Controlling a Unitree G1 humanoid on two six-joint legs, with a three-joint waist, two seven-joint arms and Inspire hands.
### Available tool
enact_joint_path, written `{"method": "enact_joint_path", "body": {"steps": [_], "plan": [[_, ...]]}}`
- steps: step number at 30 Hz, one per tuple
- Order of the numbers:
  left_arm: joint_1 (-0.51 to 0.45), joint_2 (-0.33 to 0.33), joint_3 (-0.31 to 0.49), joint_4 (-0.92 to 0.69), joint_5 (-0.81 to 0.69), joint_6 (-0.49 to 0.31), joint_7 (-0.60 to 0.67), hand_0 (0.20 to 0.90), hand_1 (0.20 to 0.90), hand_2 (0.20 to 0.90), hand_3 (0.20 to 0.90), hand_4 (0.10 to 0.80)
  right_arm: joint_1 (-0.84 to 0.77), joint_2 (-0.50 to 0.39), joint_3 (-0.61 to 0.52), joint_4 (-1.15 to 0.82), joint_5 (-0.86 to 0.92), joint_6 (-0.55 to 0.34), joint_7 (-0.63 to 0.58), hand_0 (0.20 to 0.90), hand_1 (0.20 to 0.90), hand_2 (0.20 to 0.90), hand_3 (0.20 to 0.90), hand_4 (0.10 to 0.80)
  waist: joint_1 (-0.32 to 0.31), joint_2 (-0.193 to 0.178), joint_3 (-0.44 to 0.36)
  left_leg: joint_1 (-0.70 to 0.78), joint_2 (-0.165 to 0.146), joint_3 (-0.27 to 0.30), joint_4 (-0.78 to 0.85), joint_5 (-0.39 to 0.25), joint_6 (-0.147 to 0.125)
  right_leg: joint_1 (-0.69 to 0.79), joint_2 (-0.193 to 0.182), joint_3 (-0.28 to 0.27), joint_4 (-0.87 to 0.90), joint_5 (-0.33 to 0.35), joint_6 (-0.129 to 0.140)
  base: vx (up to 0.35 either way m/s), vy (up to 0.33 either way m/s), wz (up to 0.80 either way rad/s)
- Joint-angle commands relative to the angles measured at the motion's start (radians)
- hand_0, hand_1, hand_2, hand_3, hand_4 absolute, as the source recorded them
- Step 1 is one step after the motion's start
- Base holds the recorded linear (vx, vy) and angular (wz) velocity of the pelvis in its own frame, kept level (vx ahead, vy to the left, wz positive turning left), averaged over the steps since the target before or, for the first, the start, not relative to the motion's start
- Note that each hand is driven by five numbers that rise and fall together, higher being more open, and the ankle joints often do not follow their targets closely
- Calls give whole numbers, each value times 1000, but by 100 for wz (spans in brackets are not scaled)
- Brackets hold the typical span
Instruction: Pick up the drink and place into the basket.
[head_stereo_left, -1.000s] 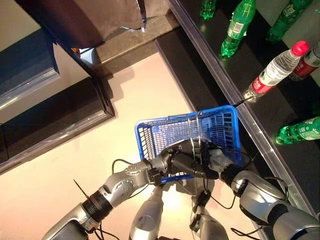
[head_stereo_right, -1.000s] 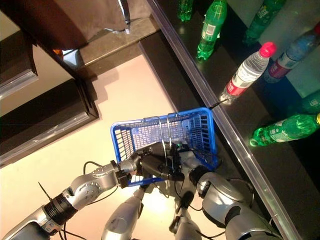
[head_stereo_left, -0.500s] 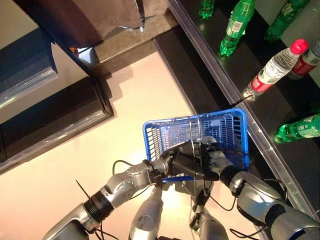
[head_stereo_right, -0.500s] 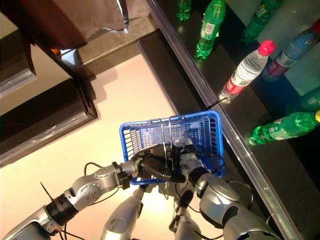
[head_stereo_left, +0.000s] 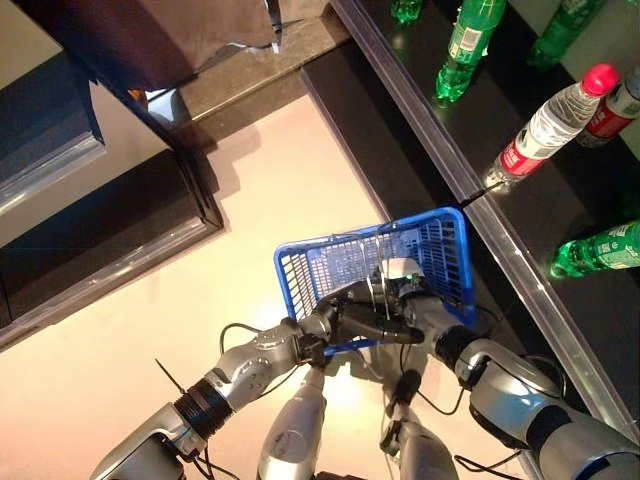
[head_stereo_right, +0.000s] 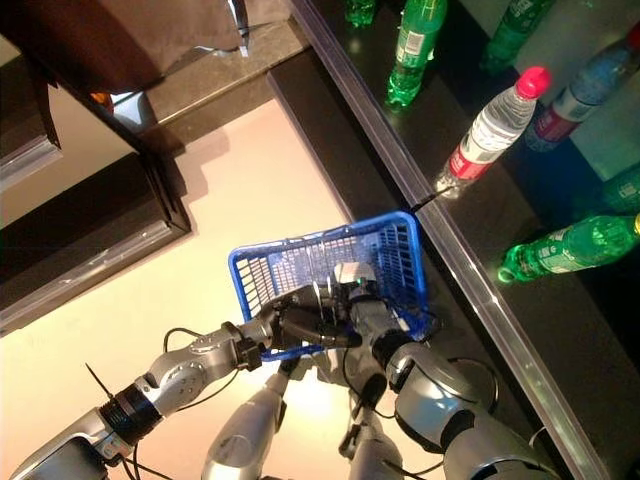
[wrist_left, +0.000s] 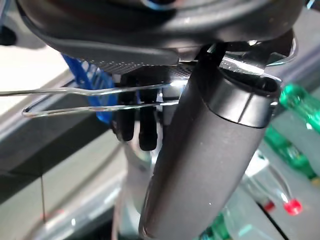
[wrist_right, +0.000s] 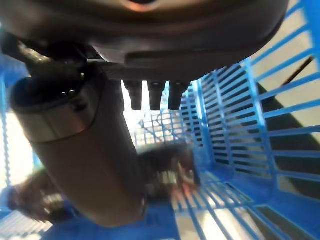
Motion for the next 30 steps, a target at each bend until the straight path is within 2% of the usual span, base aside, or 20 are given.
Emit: {"method": "enact_joint_path", "body": {"steps": [1, 5, 6, 10, 11, 14, 17, 21, 25, 30], "plan": [[-126, -131, 83, -368, -111, -191, -132, 300, 300, 300, 200, 100, -156, -14, 10, -49, 53, -41, -72, 900, 900, 900, 900, 800, 3, -33, -47, -2, -31, 55, 7, -17, 52, -50, -47, 80, 107, -6, -10, -6, -36, -1], [-31, -67, 159, -420, -45, -222, -53, 300, 300, 300, 200, 100, -62, -130, -31, -355, 142, 11, -109, 900, 900, 900, 900, 800, -16, -53, -60, 23, -17, 60, 1, -20, 44, -32, -37, 86, 107, -15, -11, -7, -44, -7], [6, -47, 188, -432, -28, -234, -41, 300, 300, 300, 200, 100, -14, -171, -53, -471, 154, 49, -121, 900, 900, 900, 900, 800, -23, -58, -65, 29, -14, 61, -2, -21, 43, -28, -33, 89, 107, -18, -11, 6, -45, -13], [148, -13, 312, -462, 26, -254, 30, 300, 300, 300, 200, 100, 194, -259, -201, -775, 156, 23, -185, 900, 900, 900, 900, 800, -50, -75, -81, 57, -2, 66, -13, -26, 42, -6, -21, 103, 101, -26, -8, 23, -41, -5], [215, -11, 381, -461, 33, -253, 40, 300, 300, 300, 200, 100, 301, -292, -280, -892, 153, -38, -178, 900, 900, 900, 900, 800, -62, -80, -92, 70, 4, 69, -17, -28, 42, 5, -16, 111, 101, -31, -6, 65, -23, -4], [326, -34, 476, -443, 66, -250, 48, 300, 300, 300, 200, 100, 481, -330, -402, -1051, 163, -152, -146, 900, 900, 900, 900, 800, -76, -86, -121, 99, 11, 71, -22, -33, 42, 31, -6, 125, 100, -40, -5, 91, -28, -15], [383, -43, 527, -425, 73, -241, 69, 300, 300, 300, 200, 100, 570, -336, -470, -1116, 188, -234, -107, 900, 900, 900, 900, 800, -81, -92, -147, 123, 17, 73, -24, -37, 40, 57, 0, 129, 100, -48, -7, 87, -34, -13], [431, -54, 557, -400, 107, -251, 108, 300, 300, 300, 200, 100, 644, -329, -524, -1179, 247, -312, -131, 900, 900, 900, 900, 800, -86, -92, -172, 147, 24, 77, -15, -43, 38, 85, 8, 131, 109, -60, -13, 72, -14, -8], [472, -76, 560, -362, 106, -272, 154, 300, 300, 300, 200, 100, 704, -274, -576, -1226, 333, -449, -219, 900, 900, 900, 900, 800, -91, -86, -203, 181, 32, 80, -13, -52, 36, 119, 12, 132, 111, -69, -14, 89, 16, -10], [505, -111, 551, -327, 119, -313, 196, 300, 300, 300, 200, 100, 731, -186, -596, -1228, 420, -529, -306, 900, 900, 900, 900, 800, -96, -74, -229, 204, 39, 85, -10, -59, 33, 142, 12, 136, 112, -77, -19, 57, 29, 0]]}}
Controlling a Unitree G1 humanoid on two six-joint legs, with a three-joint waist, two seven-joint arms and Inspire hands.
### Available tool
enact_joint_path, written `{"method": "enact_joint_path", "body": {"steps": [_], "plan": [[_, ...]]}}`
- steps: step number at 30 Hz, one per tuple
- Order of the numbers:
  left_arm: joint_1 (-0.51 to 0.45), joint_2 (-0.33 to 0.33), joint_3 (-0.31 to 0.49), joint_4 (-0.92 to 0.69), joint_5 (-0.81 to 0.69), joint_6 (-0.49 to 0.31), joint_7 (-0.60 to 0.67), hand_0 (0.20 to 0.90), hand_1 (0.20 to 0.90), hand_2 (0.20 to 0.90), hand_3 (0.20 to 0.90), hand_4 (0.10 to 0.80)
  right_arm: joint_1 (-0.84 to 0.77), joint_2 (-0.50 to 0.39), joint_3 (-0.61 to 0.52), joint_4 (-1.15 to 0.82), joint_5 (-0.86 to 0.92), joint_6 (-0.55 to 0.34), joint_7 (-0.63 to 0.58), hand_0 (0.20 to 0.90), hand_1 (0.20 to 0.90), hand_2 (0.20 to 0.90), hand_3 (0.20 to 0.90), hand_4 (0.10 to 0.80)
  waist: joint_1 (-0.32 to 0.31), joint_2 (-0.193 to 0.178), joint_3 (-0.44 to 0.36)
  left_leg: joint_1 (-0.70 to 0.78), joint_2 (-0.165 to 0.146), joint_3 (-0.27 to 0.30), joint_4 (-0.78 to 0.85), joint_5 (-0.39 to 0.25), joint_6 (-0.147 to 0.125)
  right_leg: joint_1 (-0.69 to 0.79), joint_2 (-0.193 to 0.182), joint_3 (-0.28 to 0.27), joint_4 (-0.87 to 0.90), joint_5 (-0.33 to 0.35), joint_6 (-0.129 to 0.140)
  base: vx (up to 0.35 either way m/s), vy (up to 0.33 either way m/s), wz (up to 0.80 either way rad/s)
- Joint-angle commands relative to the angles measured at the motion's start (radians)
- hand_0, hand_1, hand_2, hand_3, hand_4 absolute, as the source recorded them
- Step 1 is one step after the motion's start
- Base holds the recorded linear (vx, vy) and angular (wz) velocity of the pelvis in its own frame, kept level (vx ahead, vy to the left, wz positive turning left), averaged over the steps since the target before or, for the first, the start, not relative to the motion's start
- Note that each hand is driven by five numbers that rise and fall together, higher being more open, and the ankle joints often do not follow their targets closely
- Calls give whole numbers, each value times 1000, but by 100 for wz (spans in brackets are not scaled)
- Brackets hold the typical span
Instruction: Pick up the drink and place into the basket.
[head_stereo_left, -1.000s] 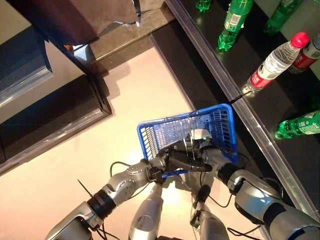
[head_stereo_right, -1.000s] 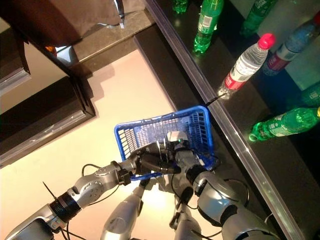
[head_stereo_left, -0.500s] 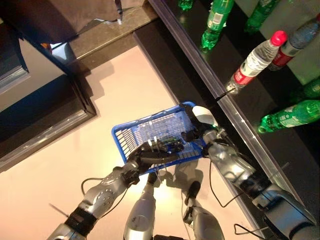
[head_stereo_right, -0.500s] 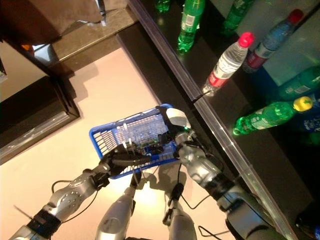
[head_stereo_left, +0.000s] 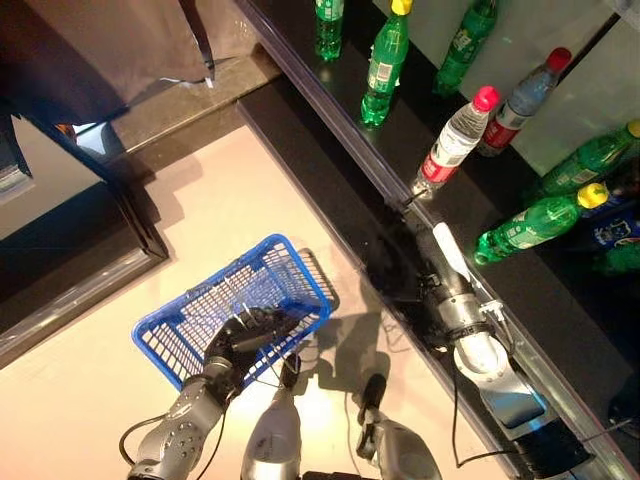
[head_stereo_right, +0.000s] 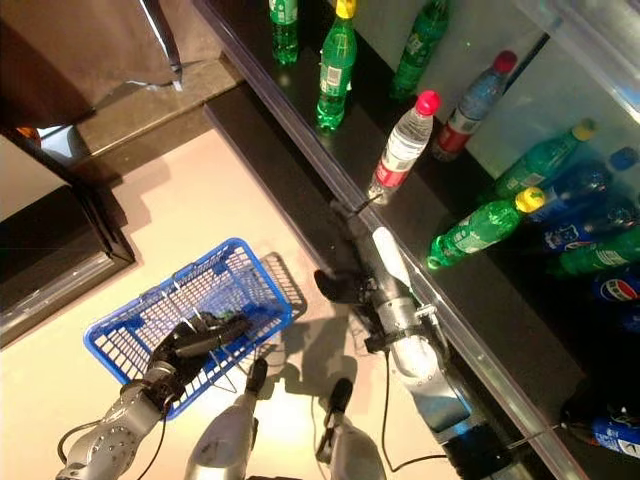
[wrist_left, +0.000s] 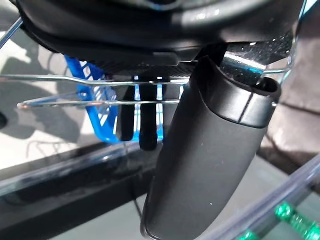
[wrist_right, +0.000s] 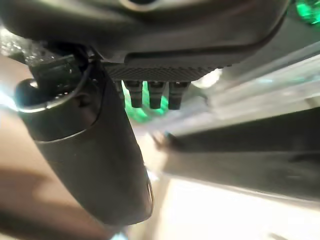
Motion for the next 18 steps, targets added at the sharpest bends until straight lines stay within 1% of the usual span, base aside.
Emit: {"method": "enact_joint_path", "body": {"steps": [1, 4, 5, 7, 10, 14, 18], "plan": [[-33, -63, -10, -263, 7, -269, -74, 300, 300, 300, 200, 100, 18, 6, -4, -92, 92, -173, -103, 900, 900, 900, 900, 800, -15, 40, -265, 16, 12, 10, 34, -54, 32, 11, -7, 60, 116, -82, -12, 39, 50, 2], [-19, -71, -33, -238, 18, -282, -60, 300, 300, 300, 200, 100, 4, 38, 9, -80, 128, -190, -107, 900, 900, 900, 900, 800, -12, 48, -271, 21, 13, 10, 36, -55, 27, 21, -11, 58, 110, -82, -12, 18, 62, 0], [-18, -71, -50, -224, 36, -293, -47, 300, 300, 300, 200, 100, -11, 44, 20, -74, 133, -180, -116, 900, 900, 900, 900, 800, -10, 50, -272, 21, 13, 10, 37, -56, 25, 24, -14, 56, 106, -79, -11, 10, 68, -1], [-16, -67, -69, -197, 72, -310, -31, 300, 300, 300, 200, 100, -29, 50, 25, -66, 175, -168, -150, 900, 900, 900, 900, 800, -7, 51, -274, 26, 11, 8, 36, -55, 25, 29, -19, 57, 97, -73, -9, 24, 67, 0], [9, -73, -82, -145, 69, -327, -19, 300, 300, 300, 200, 100, -31, 76, 21, -52, 190, -157, -204, 900, 900, 900, 900, 800, -4, 51, -281, 32, 7, 10, 39, -63, 27, 35, -32, 62, 83, -62, -1, 44, 92, -1], [21, -77, -113, -82, 77, -332, -23, 300, 300, 300, 200, 100, -56, 101, 32, -20, 213, -142, -264, 900, 900, 900, 900, 800, -1, 47, -288, 38, 0, 28, 48, -79, 35, 38, -54, 67, 73, -48, 14, 59, 93, -8], [5, -72, -143, -34, 82, -322, -39, 300, 300, 300, 200, 100, -131, 142, 29, 47, 212, -117, -363, 900, 900, 900, 900, 800, 9, 43, -295, 50, -9, 45, 61, -98, 48, 45, -78, 64, 79, -41, 29, 118, 71, -10]]}}
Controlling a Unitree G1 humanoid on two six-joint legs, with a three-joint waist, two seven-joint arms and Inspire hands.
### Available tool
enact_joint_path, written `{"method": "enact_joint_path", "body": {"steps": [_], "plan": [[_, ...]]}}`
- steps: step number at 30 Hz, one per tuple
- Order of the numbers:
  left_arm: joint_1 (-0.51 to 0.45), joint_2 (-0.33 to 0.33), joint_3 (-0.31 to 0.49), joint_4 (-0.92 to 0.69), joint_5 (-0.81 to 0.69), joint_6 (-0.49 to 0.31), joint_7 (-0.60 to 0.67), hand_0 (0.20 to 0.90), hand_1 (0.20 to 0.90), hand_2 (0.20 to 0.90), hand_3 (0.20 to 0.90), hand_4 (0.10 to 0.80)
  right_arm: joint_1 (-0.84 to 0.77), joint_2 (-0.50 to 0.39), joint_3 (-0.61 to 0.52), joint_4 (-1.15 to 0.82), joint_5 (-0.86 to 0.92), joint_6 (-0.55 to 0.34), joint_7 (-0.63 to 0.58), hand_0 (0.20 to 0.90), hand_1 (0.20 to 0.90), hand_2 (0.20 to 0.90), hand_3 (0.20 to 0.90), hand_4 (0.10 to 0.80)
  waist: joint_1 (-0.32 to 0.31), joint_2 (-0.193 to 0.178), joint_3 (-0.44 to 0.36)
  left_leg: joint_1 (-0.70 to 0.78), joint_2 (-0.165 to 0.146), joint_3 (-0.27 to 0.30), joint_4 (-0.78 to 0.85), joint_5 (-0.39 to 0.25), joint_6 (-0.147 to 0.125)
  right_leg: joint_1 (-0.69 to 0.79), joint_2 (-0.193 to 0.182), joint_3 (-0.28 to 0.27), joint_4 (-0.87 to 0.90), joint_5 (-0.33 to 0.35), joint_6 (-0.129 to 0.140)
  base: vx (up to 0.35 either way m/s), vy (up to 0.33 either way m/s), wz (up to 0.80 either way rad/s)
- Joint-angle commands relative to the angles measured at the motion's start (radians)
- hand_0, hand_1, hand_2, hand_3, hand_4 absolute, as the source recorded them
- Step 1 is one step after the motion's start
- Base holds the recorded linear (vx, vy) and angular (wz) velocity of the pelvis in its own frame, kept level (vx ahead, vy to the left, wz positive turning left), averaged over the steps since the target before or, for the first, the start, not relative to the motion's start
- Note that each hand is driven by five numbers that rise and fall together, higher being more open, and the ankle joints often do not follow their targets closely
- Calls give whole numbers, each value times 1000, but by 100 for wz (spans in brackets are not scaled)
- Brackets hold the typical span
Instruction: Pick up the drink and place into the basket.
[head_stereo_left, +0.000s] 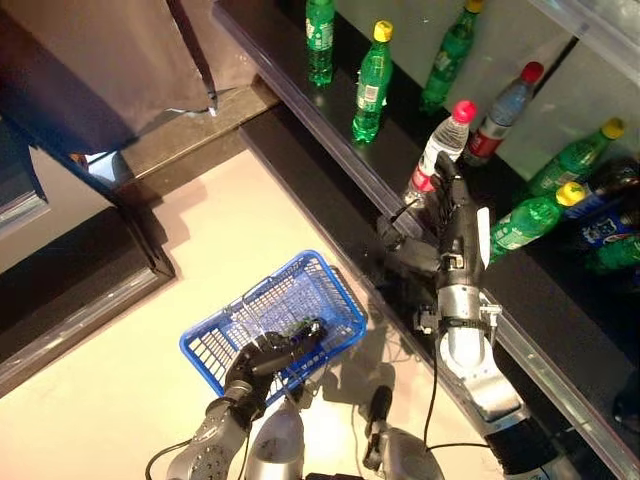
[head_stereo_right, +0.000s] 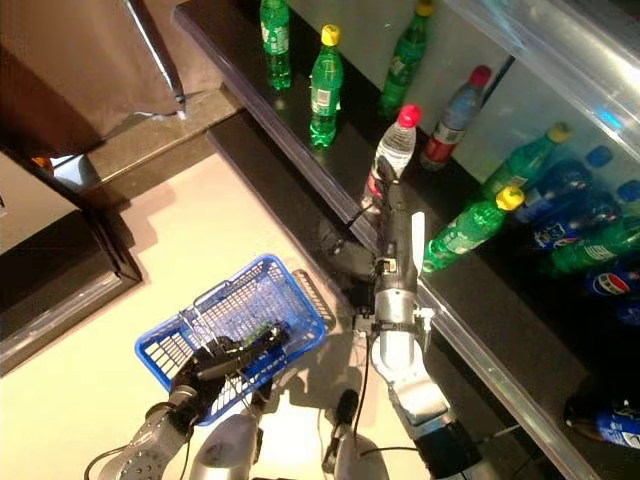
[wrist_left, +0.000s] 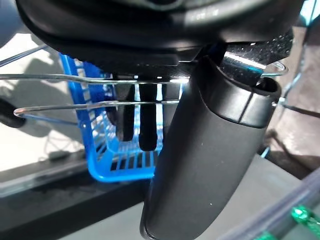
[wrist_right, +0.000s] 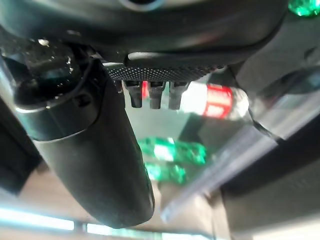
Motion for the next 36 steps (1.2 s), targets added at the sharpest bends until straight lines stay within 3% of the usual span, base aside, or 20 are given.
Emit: {"method": "enact_joint_path", "body": {"steps": [1, 6, 9, 13, 21, 30, 36], "plan": [[-19, 15, -4, -143, 59, -235, -88, 300, 300, 300, 200, 100, -74, 39, 25, 53, 0, -60, -114, 900, 900, 900, 900, 800, 22, 10, -274, 2, -8, 22, 64, -90, 46, 10, -72, 37, 79, -38, 30, 156, 41, 1], [-44, 23, -32, -126, 68, -236, -88, 300, 300, 300, 200, 100, -164, 101, 24, 123, -19, -25, -211, 900, 900, 900, 900, 800, 44, 12, -250, -21, -14, 23, 111, -108, 55, 0, -89, 37, 104, -40, 34, 97, -7, 2], [-95, 29, -44, -113, 68, -244, -92, 300, 300, 300, 200, 100, -252, 118, 13, 159, -46, -21, -257, 900, 900, 900, 900, 800, 56, 16, -191, -79, -21, 14, 148, -107, 56, -33, -89, 40, 120, -37, 31, -104, -64, 7], [-171, 43, -48, -107, 62, -257, -89, 300, 300, 300, 200, 100, -380, 94, -18, 180, -41, -27, -291, 900, 900, 900, 900, 800, 67, 28, -94, -152, -28, -5, 162, -91, 56, -81, -75, 50, 116, -23, 23, -270, -107, 12], [-228, 54, -72, -103, 66, -304, -95, 300, 300, 300, 200, 100, -505, 34, -45, 228, -29, -64, -379, 900, 900, 900, 900, 800, 76, 34, 2, -239, -35, -22, 159, -65, 51, -146, -61, 44, 101, -8, 13, -115, -66, 1], [-258, 44, -94, -94, 70, -346, -59, 300, 300, 300, 200, 100, -608, -3, -78, 201, -238, -40, -612, 900, 900, 900, 900, 800, 59, 61, 39, -274, -45, -11, 136, -47, 56, -209, -59, 62, 98, 6, 3, -60, 31, -3], [-273, 40, -100, -98, 53, -357, -48, 300, 300, 300, 200, 100, -626, -25, -104, 214, -181, -38, -665, 900, 900, 900, 900, 800, 44, 74, 48, -287, -48, 1, 139, -46, 54, -240, -60, 75, 110, 6, -2, -27, 29, -7]]}}
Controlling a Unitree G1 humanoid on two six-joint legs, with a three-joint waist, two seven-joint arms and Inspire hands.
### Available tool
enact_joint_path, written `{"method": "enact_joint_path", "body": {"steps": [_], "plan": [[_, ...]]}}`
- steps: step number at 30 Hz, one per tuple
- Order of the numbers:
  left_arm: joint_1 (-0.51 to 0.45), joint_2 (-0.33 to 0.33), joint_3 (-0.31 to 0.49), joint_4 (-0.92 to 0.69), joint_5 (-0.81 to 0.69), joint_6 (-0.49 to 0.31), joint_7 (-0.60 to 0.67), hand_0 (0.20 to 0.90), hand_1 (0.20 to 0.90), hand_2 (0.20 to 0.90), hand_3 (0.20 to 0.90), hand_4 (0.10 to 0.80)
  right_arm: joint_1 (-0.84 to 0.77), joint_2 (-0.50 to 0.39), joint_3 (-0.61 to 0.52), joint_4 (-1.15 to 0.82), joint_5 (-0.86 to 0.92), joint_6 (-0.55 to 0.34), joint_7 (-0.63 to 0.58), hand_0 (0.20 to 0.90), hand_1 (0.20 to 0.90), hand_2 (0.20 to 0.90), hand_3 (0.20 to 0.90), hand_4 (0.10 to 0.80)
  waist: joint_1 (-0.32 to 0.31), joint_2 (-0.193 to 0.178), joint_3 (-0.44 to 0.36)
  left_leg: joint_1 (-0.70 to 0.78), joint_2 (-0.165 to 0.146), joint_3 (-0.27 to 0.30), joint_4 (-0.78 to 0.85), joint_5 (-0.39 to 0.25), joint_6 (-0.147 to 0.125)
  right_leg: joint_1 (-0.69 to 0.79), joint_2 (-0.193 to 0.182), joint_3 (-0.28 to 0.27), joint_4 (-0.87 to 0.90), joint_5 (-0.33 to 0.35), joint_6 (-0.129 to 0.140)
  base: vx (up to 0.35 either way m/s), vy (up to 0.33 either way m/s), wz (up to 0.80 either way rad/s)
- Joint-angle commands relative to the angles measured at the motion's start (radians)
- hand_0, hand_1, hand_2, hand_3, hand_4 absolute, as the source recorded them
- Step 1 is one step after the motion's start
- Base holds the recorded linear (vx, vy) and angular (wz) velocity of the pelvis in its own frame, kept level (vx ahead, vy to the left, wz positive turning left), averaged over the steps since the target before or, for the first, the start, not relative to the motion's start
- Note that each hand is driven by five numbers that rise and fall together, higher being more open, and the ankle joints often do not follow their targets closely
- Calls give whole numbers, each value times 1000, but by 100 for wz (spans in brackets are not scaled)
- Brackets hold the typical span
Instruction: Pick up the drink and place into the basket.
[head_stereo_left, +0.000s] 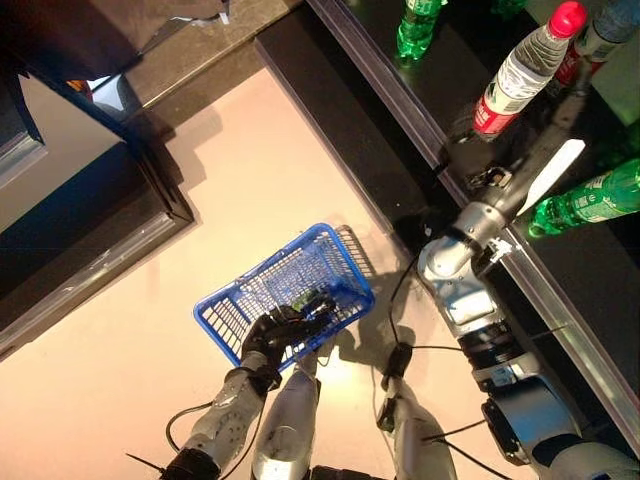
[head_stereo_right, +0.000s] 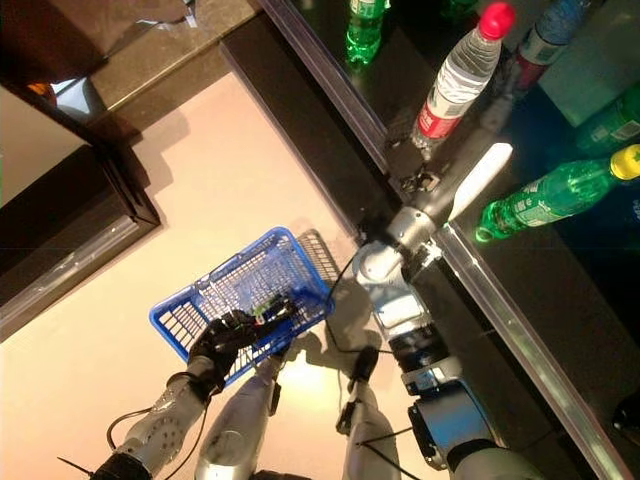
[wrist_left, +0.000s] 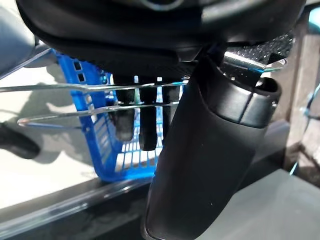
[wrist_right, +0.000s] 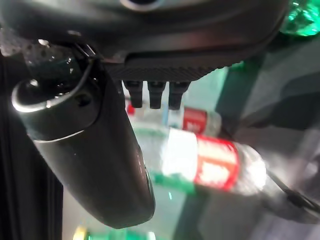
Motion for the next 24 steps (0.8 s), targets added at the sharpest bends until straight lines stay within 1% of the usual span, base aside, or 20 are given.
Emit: {"method": "enact_joint_path", "body": {"steps": [1, 3, 5, 9, 15, 18, 24], "plan": [[-57, 30, 37, -231, 51, -225, -48, 300, 300, 300, 200, 100, -139, -85, -18, -118, -36, -76, -60, 900, 900, 900, 900, 800, -13, 26, -11, -6, -31, 13, 37, -41, 54, 6, -56, 74, 77, -22, 2, -27, 30, -2], [-63, 27, 35, -230, 50, -222, -43, 300, 300, 300, 200, 100, -145, -86, -21, -104, 9, -80, -35, 900, 900, 900, 900, 800, -16, 28, -11, -12, -30, 16, 35, -40, 53, -4, -56, 76, 80, -22, 1, -9, 7, -2], [-71, 25, 33, -226, 49, -219, -42, 300, 300, 300, 200, 100, -152, -90, -19, -76, 83, -93, 38, 900, 900, 900, 900, 800, -18, 30, -11, -20, -31, 17, 33, -38, 53, -14, -56, 77, 80, -21, 1, -16, 10, -8], [-80, 24, 36, -221, 45, -218, -45, 300, 300, 300, 200, 100, -174, -98, -11, -24, 219, -128, 145, 900, 900, 900, 900, 800, -18, 33, -11, -31, -32, 20, 31, -34, 53, -33, -58, 75, 84, -20, 0, -10, 9, -8], [-98, 26, 40, -217, 46, -210, -44, 300, 300, 300, 200, 100, -210, -97, -7, 45, 349, -162, 271, 900, 900, 900, 900, 800, -12, 32, -11, -52, -35, 21, 27, -28, 53, -57, -59, 69, 89, -17, 2, -1, 0, -1], [-105, 28, 41, -217, 45, -204, -40, 300, 300, 300, 200, 100, -225, -101, -11, 72, 375, -177, 286, 900, 900, 900, 900, 800, -9, 32, -11, -65, -37, 20, 32, -27, 55, -73, -62, 65, 96, -14, 5, 0, 0, 0], [-100, 38, 36, -218, 43, -213, -42, 300, 300, 300, 200, 100, -272, -108, -29, 108, 391, -190, 246, 900, 900, 900, 900, 800, -2, 34, -11, -96, -40, 19, 41, -26, 58, -104, -64, 61, 106, -11, 9, 6, -3, 0]]}}
